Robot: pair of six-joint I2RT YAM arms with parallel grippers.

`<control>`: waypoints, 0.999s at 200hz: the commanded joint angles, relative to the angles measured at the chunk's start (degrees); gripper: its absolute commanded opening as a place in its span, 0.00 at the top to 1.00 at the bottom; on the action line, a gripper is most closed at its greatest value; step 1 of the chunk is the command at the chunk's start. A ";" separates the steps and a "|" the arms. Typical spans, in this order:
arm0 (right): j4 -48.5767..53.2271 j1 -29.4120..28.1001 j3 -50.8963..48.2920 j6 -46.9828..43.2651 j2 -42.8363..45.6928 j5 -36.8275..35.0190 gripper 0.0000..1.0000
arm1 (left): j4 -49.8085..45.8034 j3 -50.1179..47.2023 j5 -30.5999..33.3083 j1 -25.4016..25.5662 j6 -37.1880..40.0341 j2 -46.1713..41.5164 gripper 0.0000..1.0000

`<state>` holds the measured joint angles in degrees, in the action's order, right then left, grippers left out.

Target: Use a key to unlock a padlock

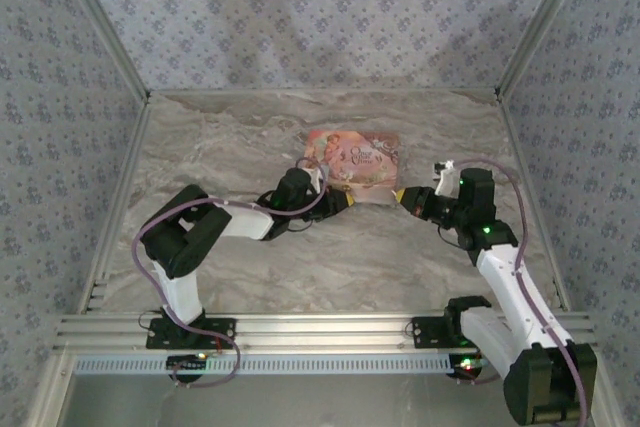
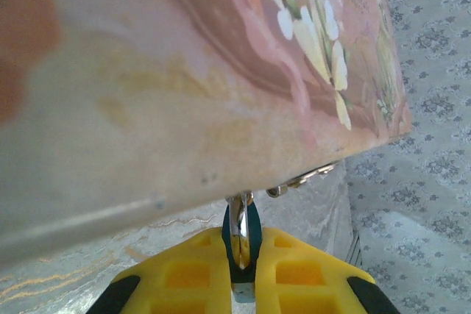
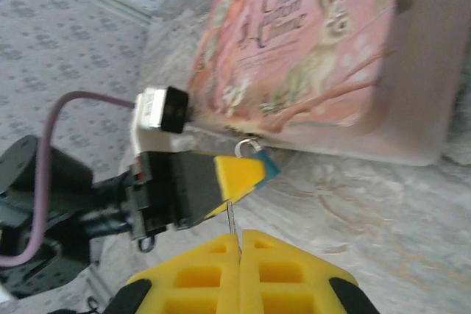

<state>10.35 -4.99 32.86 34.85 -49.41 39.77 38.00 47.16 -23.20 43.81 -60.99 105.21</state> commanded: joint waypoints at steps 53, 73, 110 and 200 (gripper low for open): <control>-14.38 0.34 -9.58 11.22 5.81 8.77 1.00 | -6.61 5.71 -0.30 -1.01 0.37 -6.22 0.91; -18.99 0.34 -11.65 14.11 6.83 10.38 1.00 | -6.80 6.23 -0.44 -1.27 0.09 -6.38 0.91; -21.12 0.35 -12.30 16.18 9.70 11.13 1.00 | -7.31 6.65 -0.26 -1.45 0.18 -6.60 0.91; -22.11 0.22 -7.81 19.30 12.19 10.73 1.00 | -6.00 5.67 -0.58 -1.81 -0.62 -6.91 0.90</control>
<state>-9.87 -4.95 22.83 52.42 -38.13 49.78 28.86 51.72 -22.94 42.57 -60.95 101.25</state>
